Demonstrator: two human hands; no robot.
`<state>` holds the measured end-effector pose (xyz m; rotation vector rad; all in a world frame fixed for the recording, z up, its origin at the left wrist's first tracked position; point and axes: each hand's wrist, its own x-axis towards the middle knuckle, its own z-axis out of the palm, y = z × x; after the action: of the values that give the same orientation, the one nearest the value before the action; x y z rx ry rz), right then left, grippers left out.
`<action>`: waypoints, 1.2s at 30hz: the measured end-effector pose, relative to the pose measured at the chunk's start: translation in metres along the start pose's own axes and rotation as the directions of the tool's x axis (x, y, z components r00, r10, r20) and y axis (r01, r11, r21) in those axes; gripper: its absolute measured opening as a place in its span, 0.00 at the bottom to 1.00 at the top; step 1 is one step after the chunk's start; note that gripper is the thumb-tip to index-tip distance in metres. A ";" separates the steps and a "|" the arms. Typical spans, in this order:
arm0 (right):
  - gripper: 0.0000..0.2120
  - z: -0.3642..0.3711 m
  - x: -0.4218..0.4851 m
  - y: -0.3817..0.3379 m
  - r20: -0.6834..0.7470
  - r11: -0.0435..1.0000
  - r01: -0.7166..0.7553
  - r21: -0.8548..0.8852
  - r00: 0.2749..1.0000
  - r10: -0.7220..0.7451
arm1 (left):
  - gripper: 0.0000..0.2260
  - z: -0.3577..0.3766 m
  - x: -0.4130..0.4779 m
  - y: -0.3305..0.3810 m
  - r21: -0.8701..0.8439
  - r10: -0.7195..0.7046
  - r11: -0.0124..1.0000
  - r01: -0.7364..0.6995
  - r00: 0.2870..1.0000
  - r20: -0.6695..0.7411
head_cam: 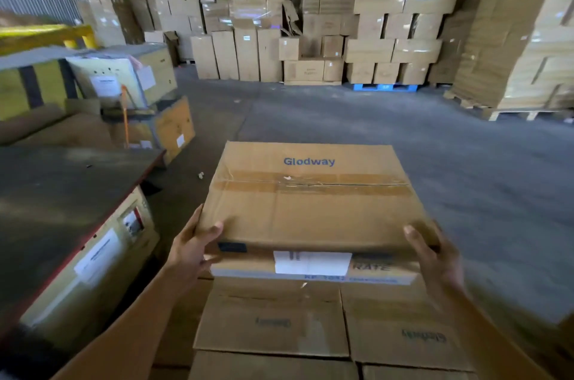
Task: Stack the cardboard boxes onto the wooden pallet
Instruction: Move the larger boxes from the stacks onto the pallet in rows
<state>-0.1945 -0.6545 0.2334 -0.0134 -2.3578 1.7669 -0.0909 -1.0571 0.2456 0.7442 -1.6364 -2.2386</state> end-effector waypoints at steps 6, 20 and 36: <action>0.12 0.089 0.052 0.015 -0.012 0.997 -0.066 -0.032 0.998 0.066 | 0.38 -0.029 0.104 -0.001 0.088 -0.037 0.996 0.034 0.999 0.028; 0.26 0.217 0.173 0.147 0.086 0.982 -0.180 0.050 0.981 0.175 | 0.36 -0.041 0.298 -0.105 0.002 -0.107 0.994 0.107 0.993 -0.040; 0.30 0.278 0.181 0.351 0.185 0.811 -0.141 -0.568 0.938 0.293 | 0.29 -0.079 0.393 -0.288 0.637 -0.187 0.738 0.223 0.974 -0.123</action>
<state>-0.4554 -0.7954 -0.1480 -0.1472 -3.0990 1.1530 -0.3506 -1.2231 -0.1396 1.1804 -2.4436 -1.7123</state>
